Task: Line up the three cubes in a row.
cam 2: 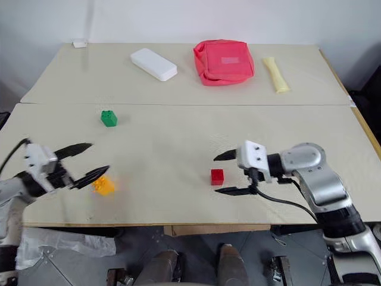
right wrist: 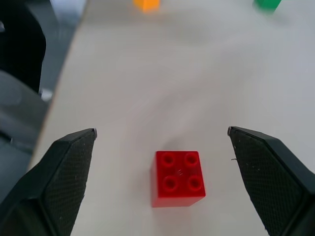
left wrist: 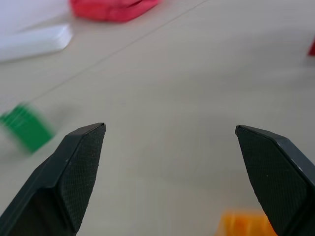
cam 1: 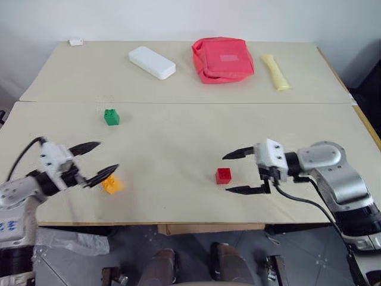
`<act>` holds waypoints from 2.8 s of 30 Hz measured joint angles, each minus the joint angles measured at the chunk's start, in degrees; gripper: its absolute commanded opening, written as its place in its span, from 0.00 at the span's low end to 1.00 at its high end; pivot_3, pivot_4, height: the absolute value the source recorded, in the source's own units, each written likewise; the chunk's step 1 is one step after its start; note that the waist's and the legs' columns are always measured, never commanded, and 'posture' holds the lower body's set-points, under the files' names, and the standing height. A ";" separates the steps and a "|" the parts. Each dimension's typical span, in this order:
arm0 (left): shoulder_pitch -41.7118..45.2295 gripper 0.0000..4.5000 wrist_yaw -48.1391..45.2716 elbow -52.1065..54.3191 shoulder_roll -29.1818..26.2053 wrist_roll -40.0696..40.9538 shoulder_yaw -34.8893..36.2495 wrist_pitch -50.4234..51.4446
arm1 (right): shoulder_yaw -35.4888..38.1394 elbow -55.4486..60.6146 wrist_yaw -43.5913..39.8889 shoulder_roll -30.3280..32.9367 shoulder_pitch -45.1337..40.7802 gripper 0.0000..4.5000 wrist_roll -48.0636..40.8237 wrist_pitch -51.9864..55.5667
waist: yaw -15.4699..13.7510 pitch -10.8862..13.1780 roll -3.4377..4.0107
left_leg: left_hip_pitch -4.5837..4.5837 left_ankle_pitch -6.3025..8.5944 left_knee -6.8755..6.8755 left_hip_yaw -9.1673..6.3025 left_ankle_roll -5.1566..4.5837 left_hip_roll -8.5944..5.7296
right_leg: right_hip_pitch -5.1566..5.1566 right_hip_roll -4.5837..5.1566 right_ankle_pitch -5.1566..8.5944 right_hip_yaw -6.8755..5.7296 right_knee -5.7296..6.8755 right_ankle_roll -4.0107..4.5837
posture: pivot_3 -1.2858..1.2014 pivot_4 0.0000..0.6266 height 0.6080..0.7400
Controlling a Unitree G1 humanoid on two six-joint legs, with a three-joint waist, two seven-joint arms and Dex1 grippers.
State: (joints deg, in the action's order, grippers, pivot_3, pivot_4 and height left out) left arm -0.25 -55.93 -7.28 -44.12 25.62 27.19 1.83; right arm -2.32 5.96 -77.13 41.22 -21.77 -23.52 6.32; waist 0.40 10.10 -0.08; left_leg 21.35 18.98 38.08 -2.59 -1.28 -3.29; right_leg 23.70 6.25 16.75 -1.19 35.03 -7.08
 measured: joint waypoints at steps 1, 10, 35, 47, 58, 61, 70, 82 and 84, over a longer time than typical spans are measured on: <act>-2.64 1.00 -0.15 -0.90 -0.10 0.05 1.95 -0.08 | 2.38 0.02 0.10 -2.03 1.89 1.00 -2.46 -1.54 | 0.15 0.00 0.00 | -0.11 0.02 -0.05 0.02 0.01 0.02 | -0.08 -0.01 0.00 0.02 -0.01 0.00 | 0.52 0.24 1.00; -16.90 1.00 -1.61 -9.59 0.27 2.08 13.16 -0.63 | 9.53 -0.34 0.32 -10.09 14.64 1.00 -7.38 -15.30 | -0.56 -0.04 -0.07 | -0.16 0.12 0.03 -0.11 -0.08 -0.03 | -0.26 0.13 0.03 0.38 -0.05 0.06 | 0.52 0.24 1.00; 31.57 1.00 52.11 -5.31 21.53 -2.31 -2.24 21.91 | 8.05 5.67 15.83 -15.92 12.11 1.00 -8.82 -15.14 | -1.80 -0.12 -0.27 | -0.14 0.06 0.64 -0.02 0.11 -0.05 | -0.09 -0.40 0.04 0.00 0.67 0.07 | 0.52 0.24 1.00; 45.26 1.00 50.58 -28.91 20.80 -10.38 -9.22 17.21 | 5.91 8.48 16.07 -14.92 14.39 1.00 -7.97 -13.98 | -1.64 -0.11 -0.28 | -0.07 0.13 0.72 0.04 0.14 0.03 | -0.02 -0.50 0.04 0.02 0.63 0.07 | 0.52 0.24 1.00; 51.76 0.59 46.67 -41.39 20.25 -12.55 -10.81 13.48 | 5.76 7.34 16.00 -15.01 18.50 1.00 -6.68 -17.09 | -1.76 -0.10 -0.30 | -0.04 0.14 0.78 0.03 0.12 0.00 | -0.02 -0.48 0.04 0.00 0.67 0.07 | 0.52 0.24 1.00; 51.75 0.38 45.59 -42.27 20.25 -12.71 -11.33 12.37 | 5.80 6.32 15.78 -15.19 18.95 1.00 -6.06 -19.15 | -1.60 -0.10 -0.30 | -0.04 0.15 0.77 0.04 0.14 0.05 | -0.01 -0.53 0.04 0.00 0.67 0.07 | 0.52 0.24 1.00; 50.61 0.33 22.20 -38.00 14.35 -9.43 -12.60 7.36 | 6.22 4.76 15.57 -16.02 20.92 1.00 -5.38 -22.55 | -1.51 -0.09 -0.31 | 0.00 0.16 0.78 0.03 0.15 0.09 | 0.01 -0.52 0.04 -0.01 0.65 0.08 | 0.52 0.24 1.00; 45.63 0.33 -30.03 -13.29 6.05 -4.39 -33.49 11.61 | 17.55 1.59 12.59 -4.92 24.02 1.00 -6.91 -22.67 | -2.06 -0.05 -0.17 | -0.03 0.24 0.88 -0.13 -0.01 0.05 | -0.25 -0.42 0.06 0.36 0.54 0.12 | 0.52 0.24 1.00; 45.66 0.33 -29.97 -13.17 9.80 -7.26 -37.83 9.56 | 17.57 1.93 10.08 -3.69 27.34 1.00 -6.90 -22.75 | -1.97 -0.05 -0.18 | 0.01 0.28 0.88 -0.06 -0.07 0.05 | -0.23 -0.47 0.06 0.41 0.50 0.11 | 0.52 0.24 1.00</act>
State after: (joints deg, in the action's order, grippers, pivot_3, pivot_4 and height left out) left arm 45.41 -85.90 -20.45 -34.32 18.35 -10.65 11.39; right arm 15.24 7.88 -67.05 37.52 5.58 -30.42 -16.43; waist -1.56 10.06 -0.26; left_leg 21.36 19.26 38.96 -2.65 -1.35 -3.24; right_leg 23.47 5.78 16.82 -0.78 35.52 -6.97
